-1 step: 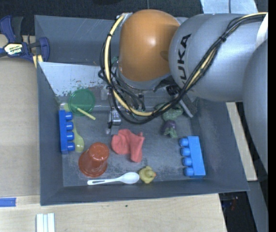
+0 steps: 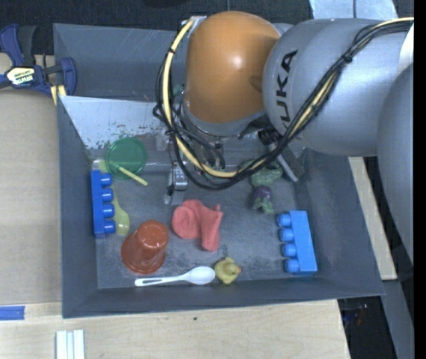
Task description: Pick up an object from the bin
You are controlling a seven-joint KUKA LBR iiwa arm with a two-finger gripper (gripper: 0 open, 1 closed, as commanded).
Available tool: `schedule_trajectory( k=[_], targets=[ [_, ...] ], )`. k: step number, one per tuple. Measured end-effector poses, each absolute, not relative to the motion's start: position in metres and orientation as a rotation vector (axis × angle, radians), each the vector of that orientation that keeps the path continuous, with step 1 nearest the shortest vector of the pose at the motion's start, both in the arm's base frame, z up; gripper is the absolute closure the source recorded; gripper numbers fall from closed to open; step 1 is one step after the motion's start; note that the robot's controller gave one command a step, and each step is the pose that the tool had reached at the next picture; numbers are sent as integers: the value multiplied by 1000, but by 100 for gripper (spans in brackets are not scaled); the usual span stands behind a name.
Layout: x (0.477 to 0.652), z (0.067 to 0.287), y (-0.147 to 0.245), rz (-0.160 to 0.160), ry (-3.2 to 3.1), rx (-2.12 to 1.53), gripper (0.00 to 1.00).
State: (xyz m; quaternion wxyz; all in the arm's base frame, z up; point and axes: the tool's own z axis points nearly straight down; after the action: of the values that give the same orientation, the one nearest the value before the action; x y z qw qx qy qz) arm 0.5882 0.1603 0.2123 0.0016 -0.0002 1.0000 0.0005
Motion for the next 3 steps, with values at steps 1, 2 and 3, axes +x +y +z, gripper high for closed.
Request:
schedule_trajectory(
  k=[1,2,3],
  targets=[
    [567,178,120,3,3137,30,0],
    [554,160,97,6,3130,131,0],
    [541,135,76,6,3130,26,0]
  ],
)
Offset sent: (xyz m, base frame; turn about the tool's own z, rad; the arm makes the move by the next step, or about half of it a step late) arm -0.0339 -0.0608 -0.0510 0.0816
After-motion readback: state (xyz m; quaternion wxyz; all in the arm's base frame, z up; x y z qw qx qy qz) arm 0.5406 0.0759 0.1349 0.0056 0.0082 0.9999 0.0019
